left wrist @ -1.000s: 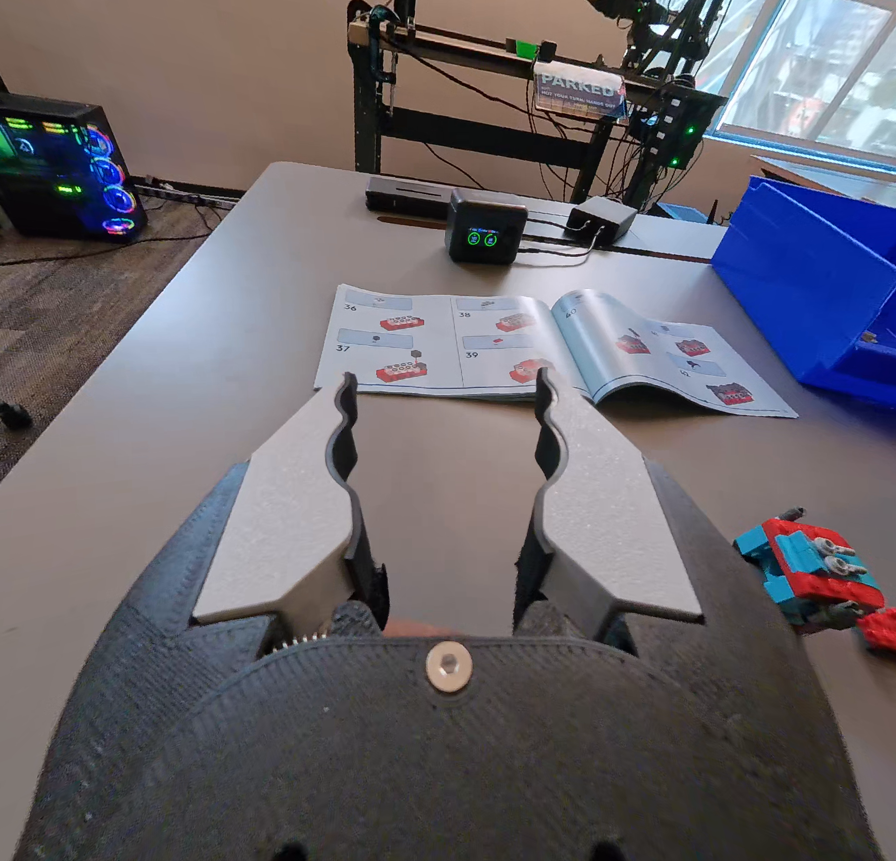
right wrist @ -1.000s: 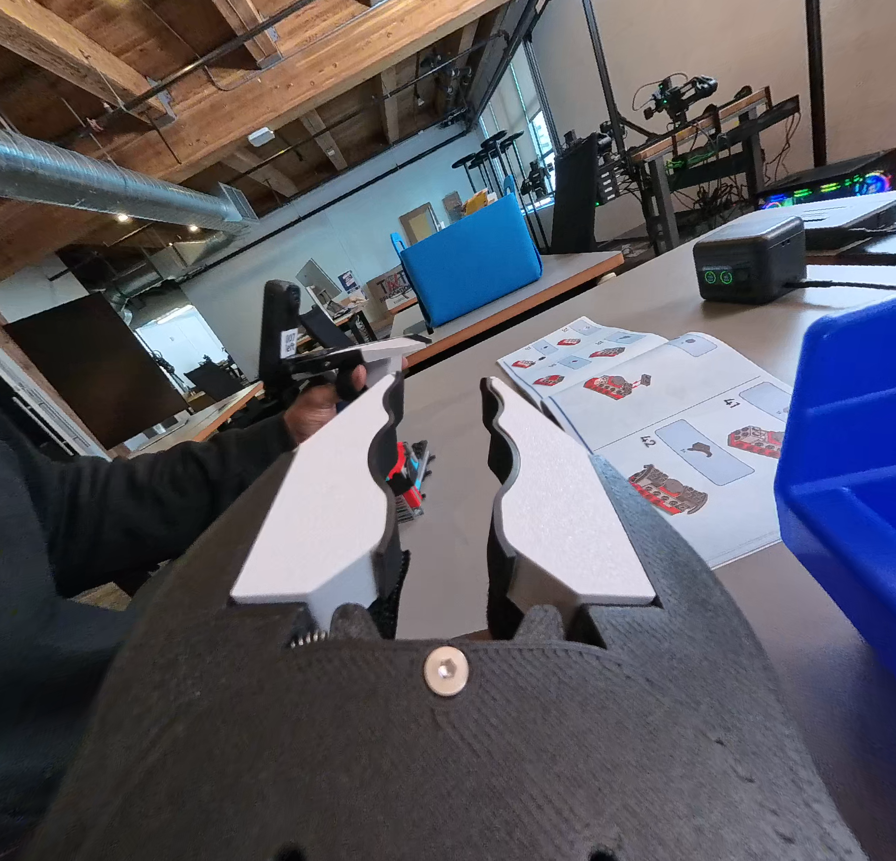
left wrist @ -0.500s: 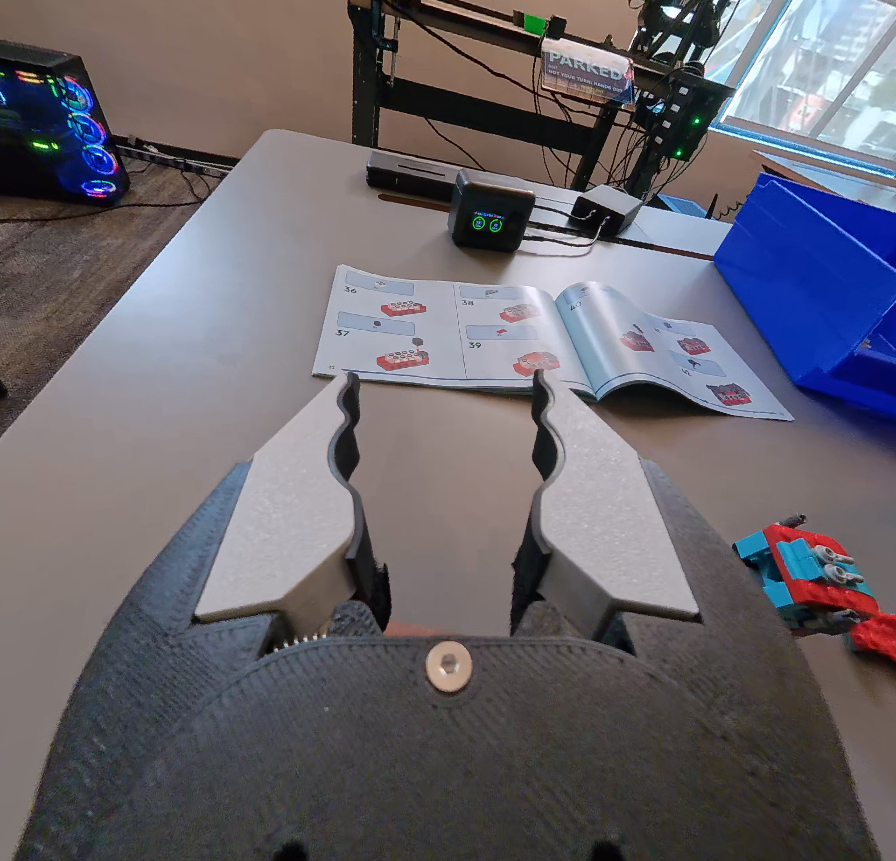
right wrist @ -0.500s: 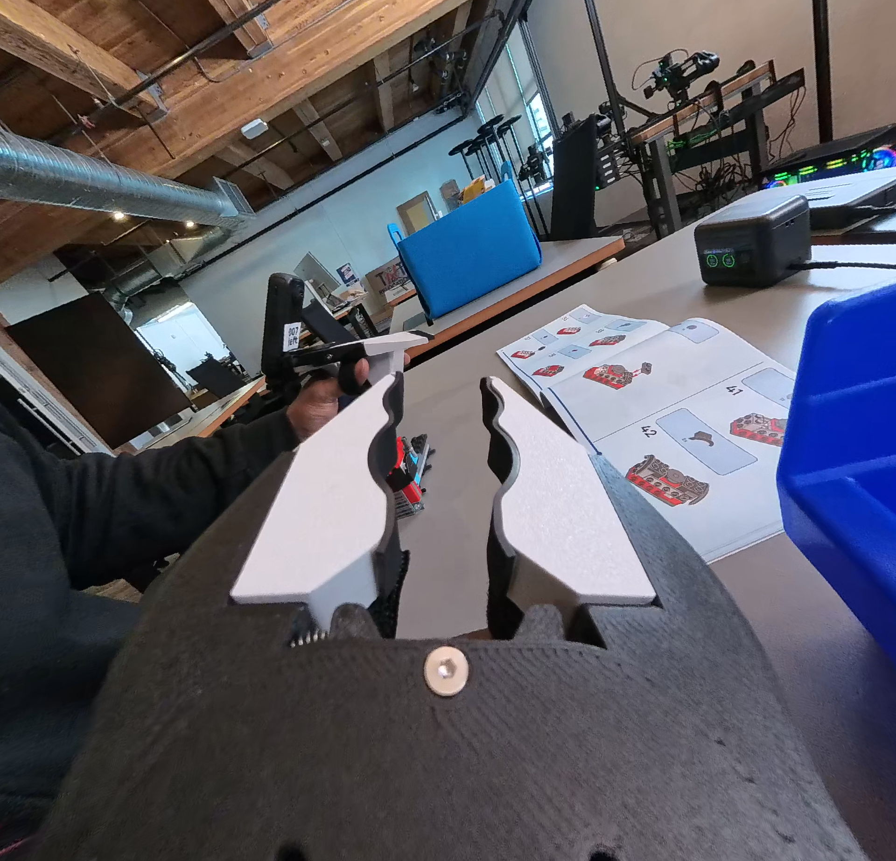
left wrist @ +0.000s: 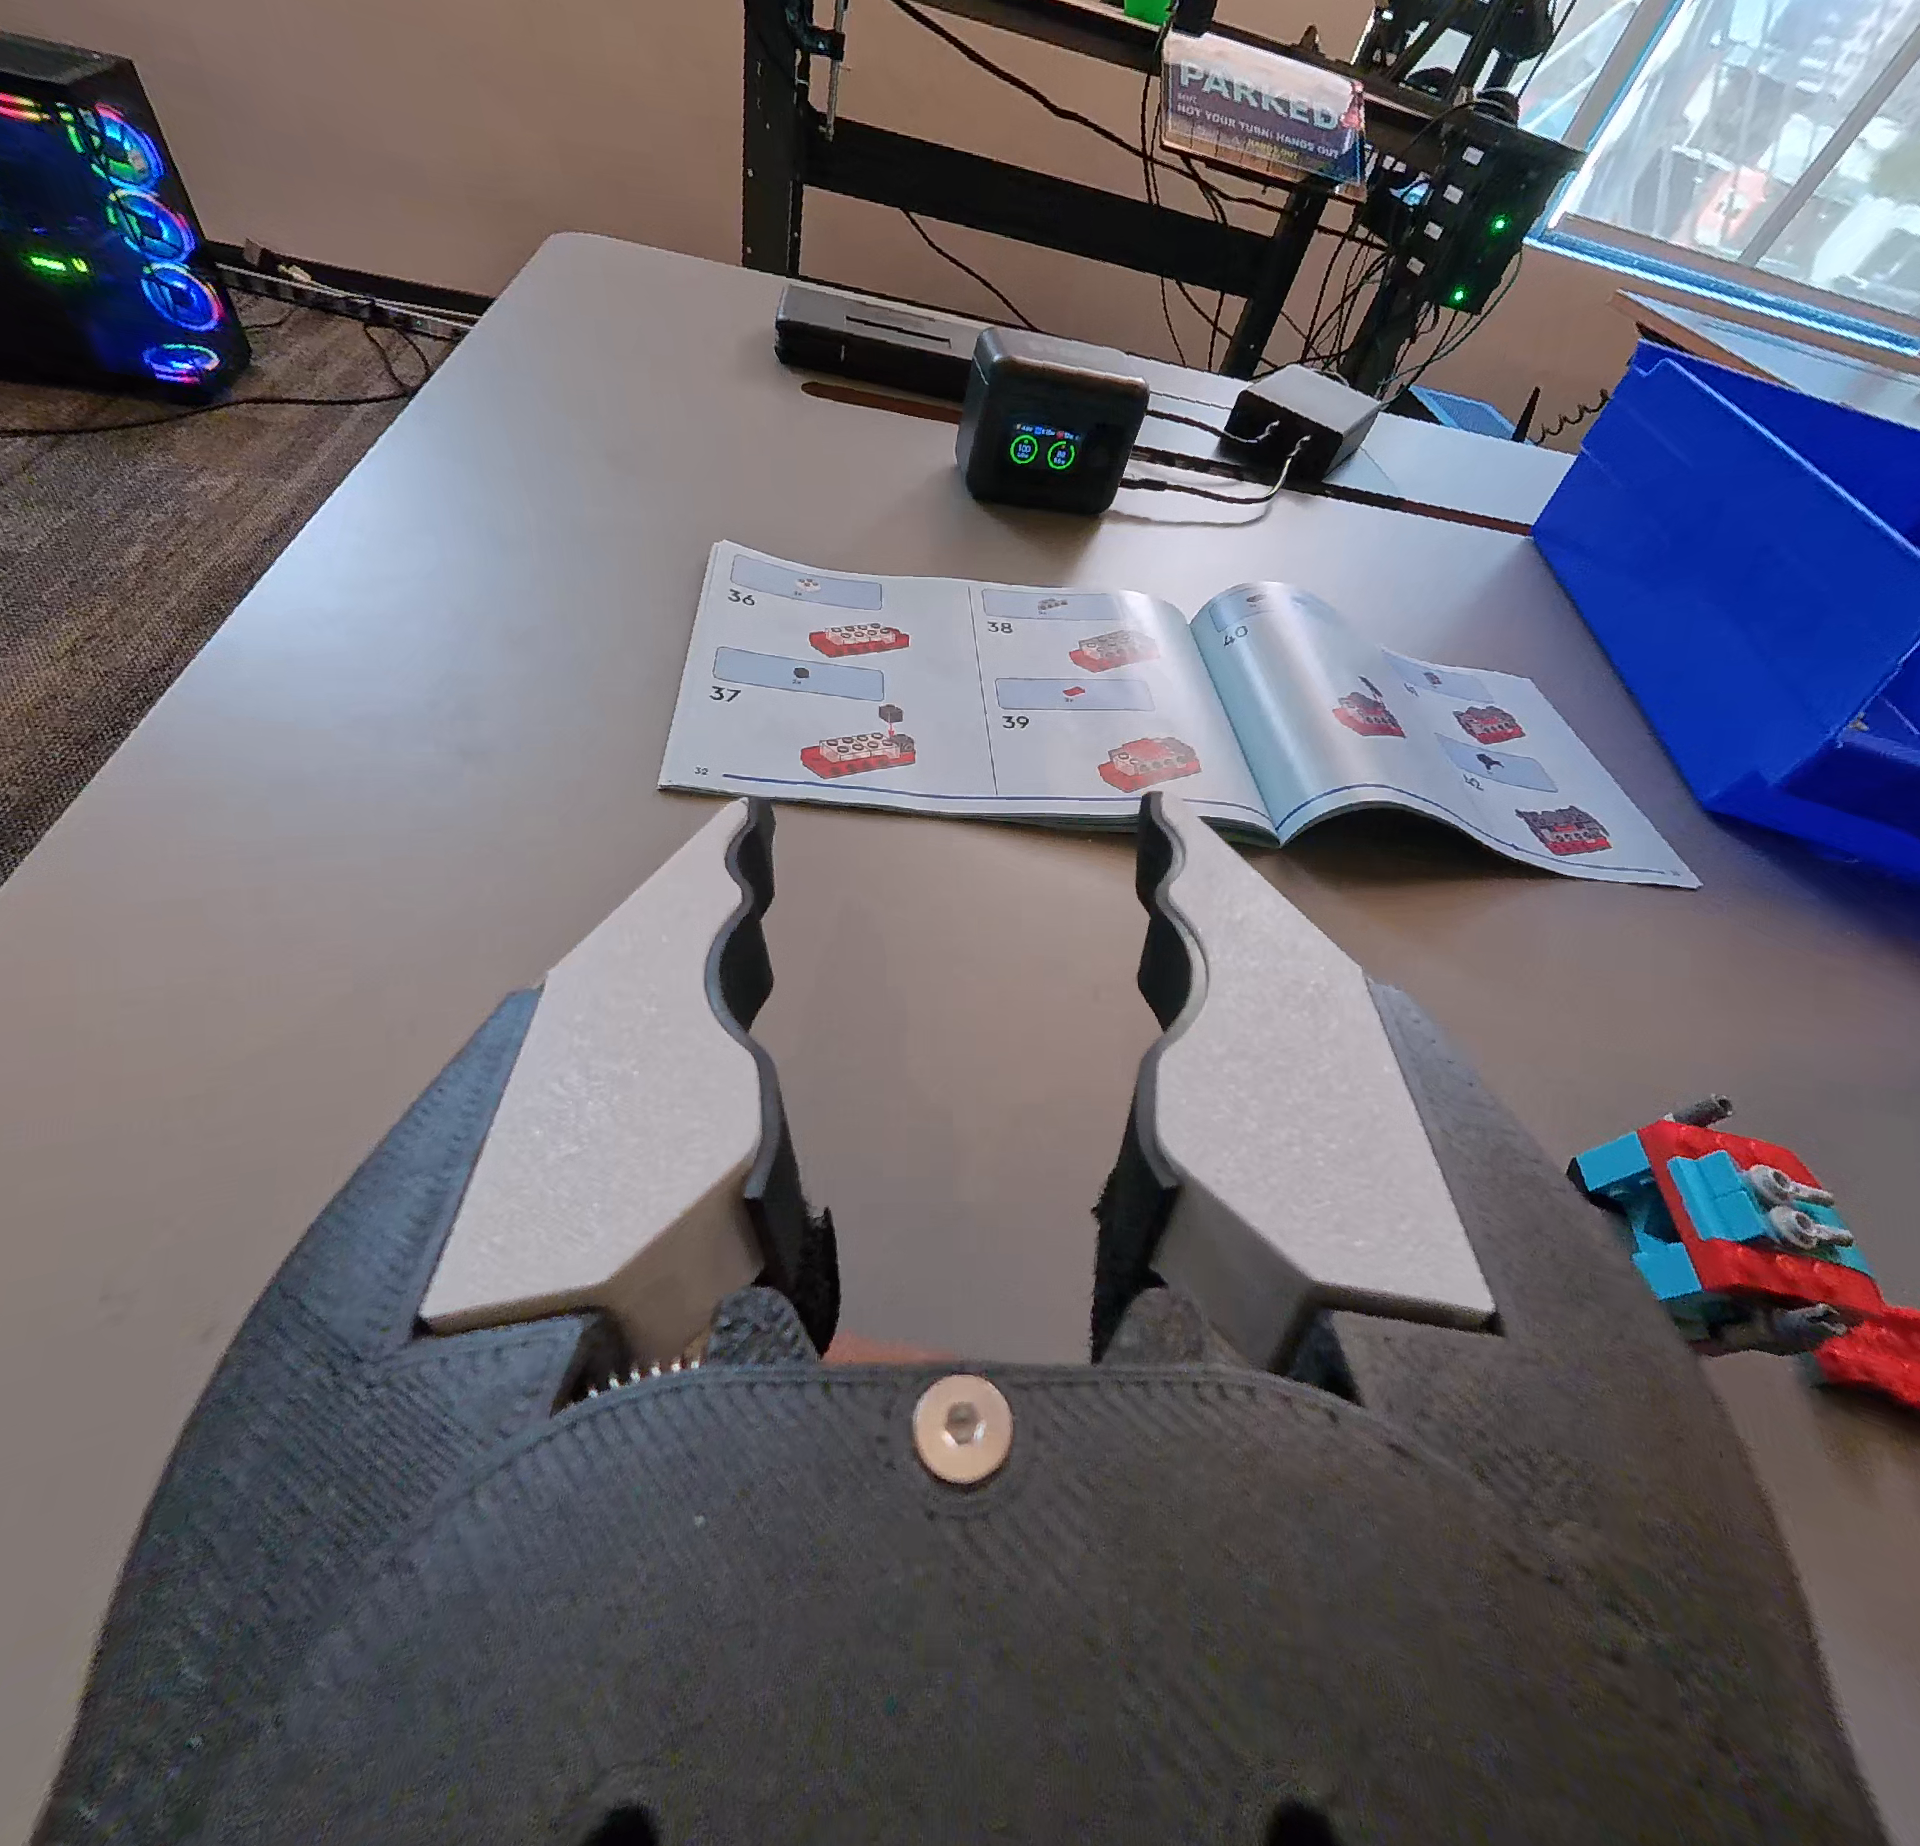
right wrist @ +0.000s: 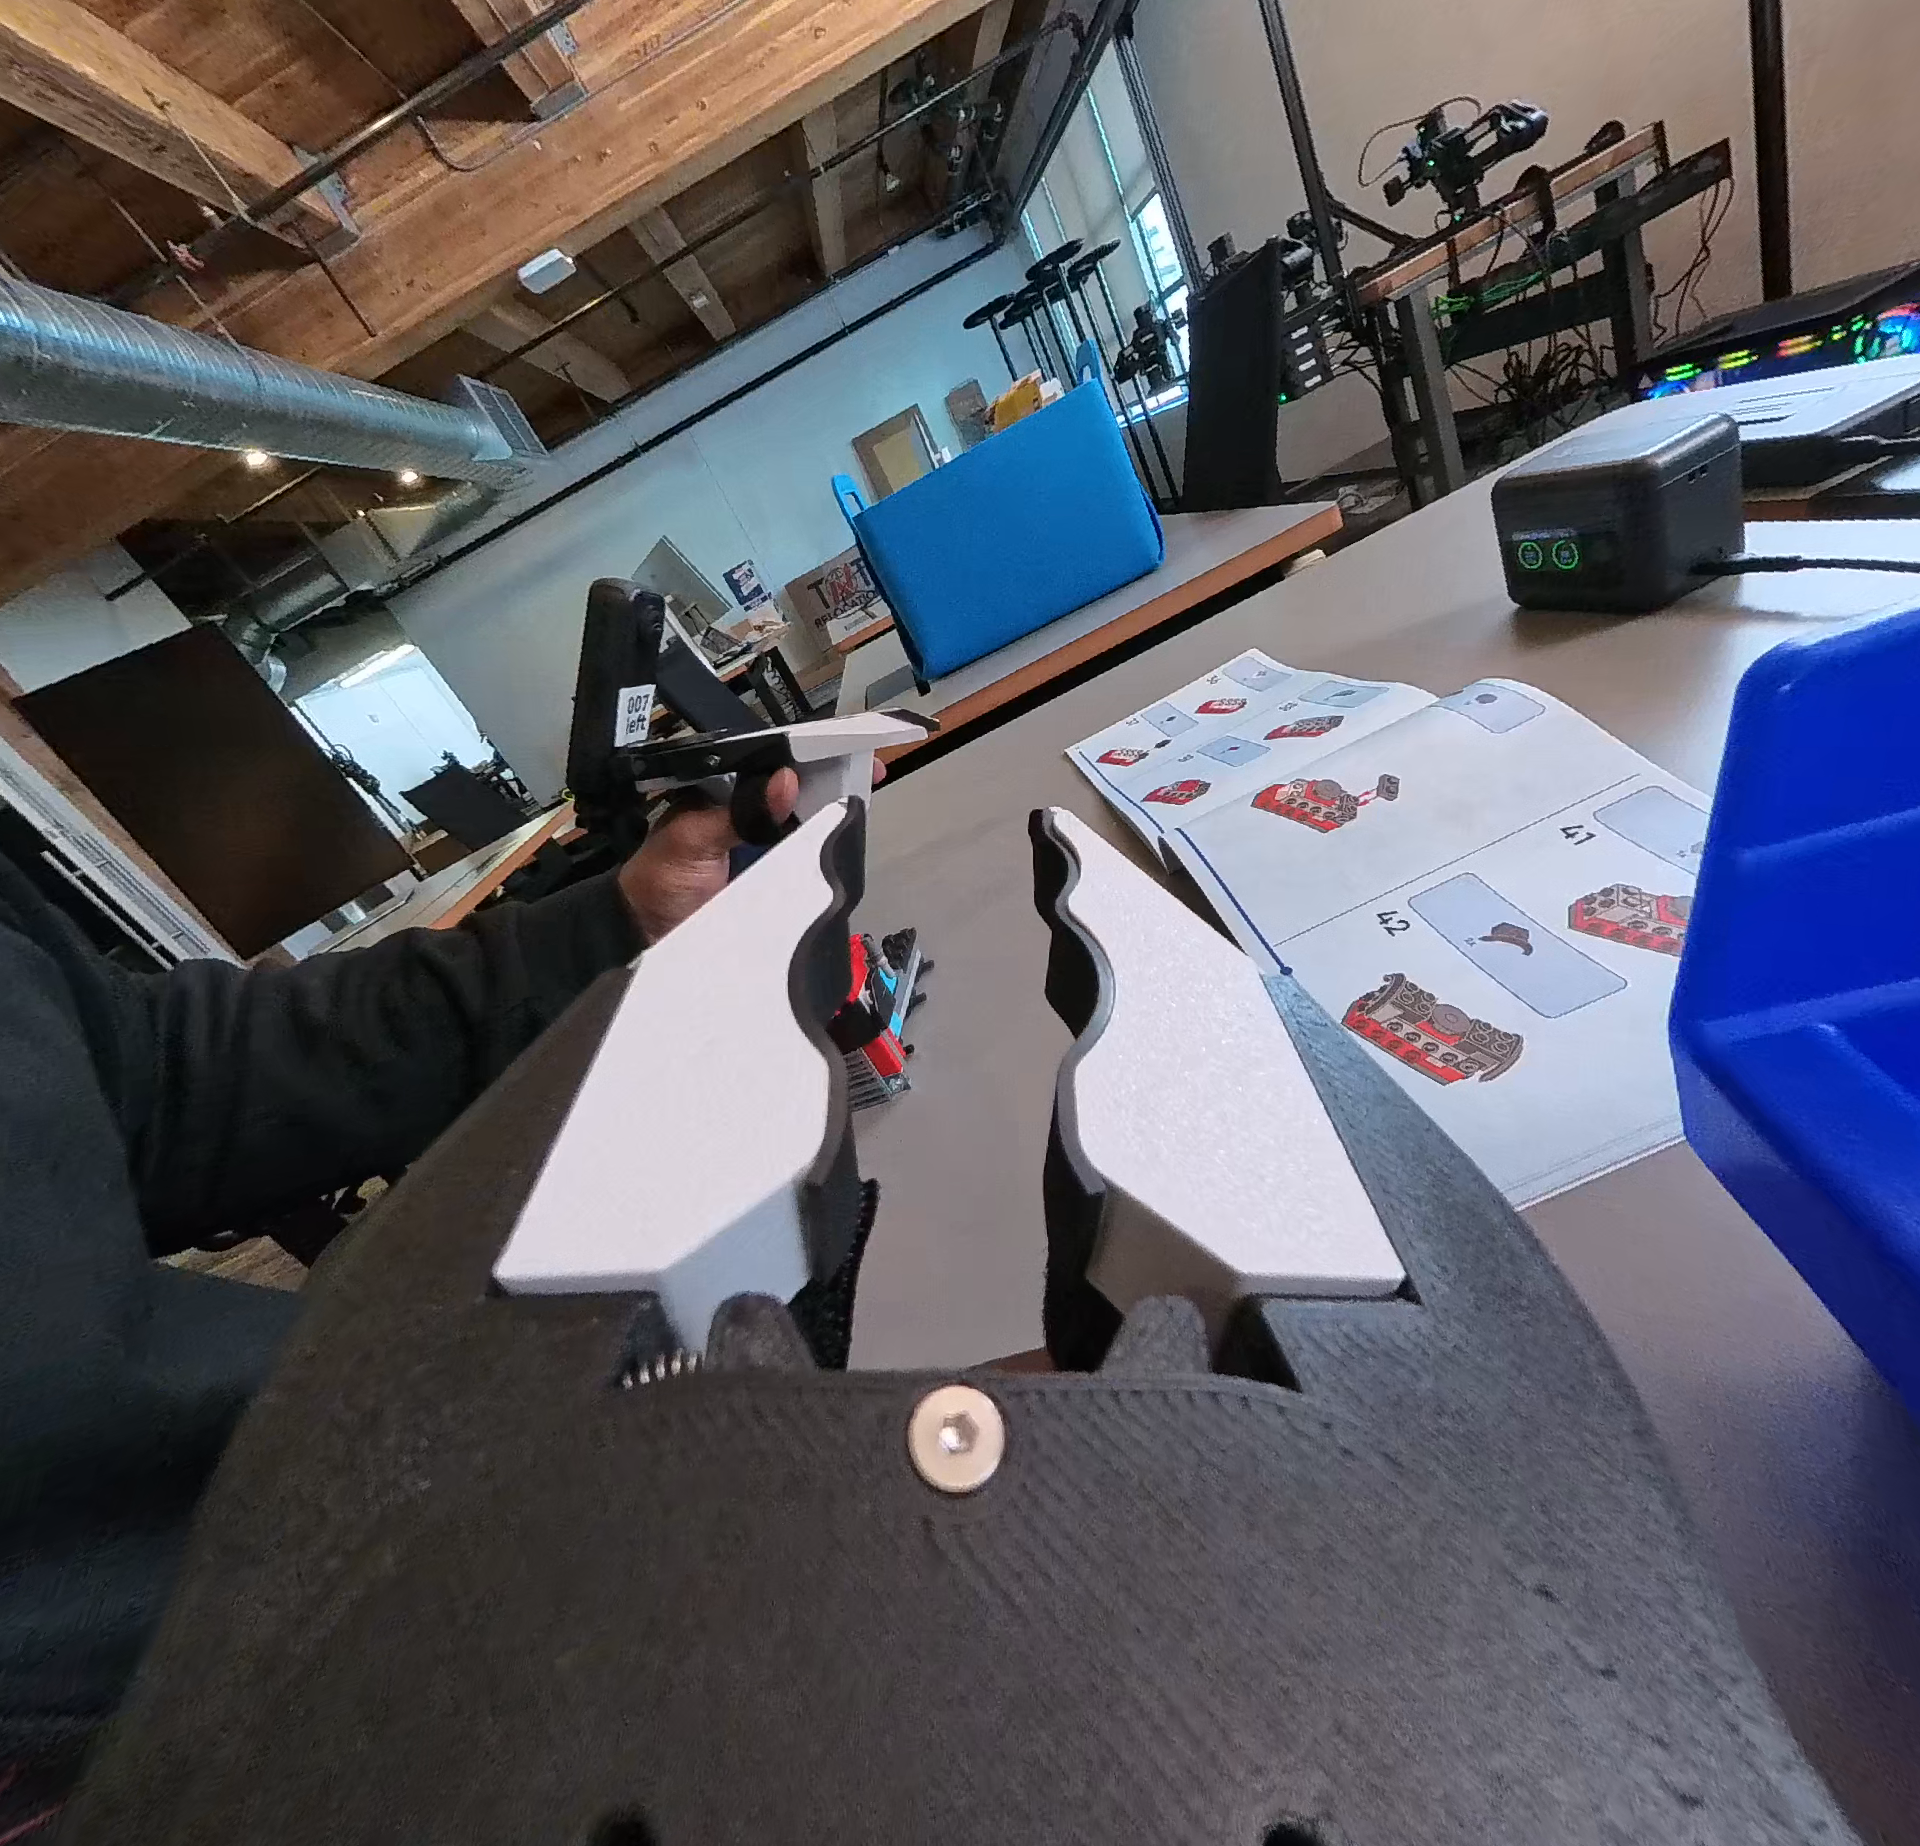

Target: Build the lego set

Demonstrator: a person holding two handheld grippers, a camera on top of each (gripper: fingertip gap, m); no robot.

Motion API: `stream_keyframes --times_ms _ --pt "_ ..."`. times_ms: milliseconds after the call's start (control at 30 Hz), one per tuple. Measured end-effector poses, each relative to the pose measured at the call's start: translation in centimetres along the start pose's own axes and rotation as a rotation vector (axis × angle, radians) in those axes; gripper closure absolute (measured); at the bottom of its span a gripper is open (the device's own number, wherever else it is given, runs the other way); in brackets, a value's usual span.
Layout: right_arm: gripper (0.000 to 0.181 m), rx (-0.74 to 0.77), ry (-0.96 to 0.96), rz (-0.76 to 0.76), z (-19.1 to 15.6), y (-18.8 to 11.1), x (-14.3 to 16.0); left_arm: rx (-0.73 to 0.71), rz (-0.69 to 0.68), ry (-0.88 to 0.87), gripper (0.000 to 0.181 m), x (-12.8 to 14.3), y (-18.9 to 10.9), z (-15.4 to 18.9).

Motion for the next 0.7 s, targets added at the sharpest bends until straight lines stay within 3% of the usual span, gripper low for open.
stream_keyframes --times_ms 700 --pt "0.150 -0.084 -0.006 -0.035 -1.9 0.6 0.9 -0.045 -0.057 0.004 0.111 0.4 0.6 -0.2"
Point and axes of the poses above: each gripper's, where its closed fingertips meet, y out along the fingers, x out of its underside, z = x × y across the jaws, the point moved 6 cm from there along -y, back along the fingers, and after that the axes turned 13 degrees about x, right-handed, at the moved point
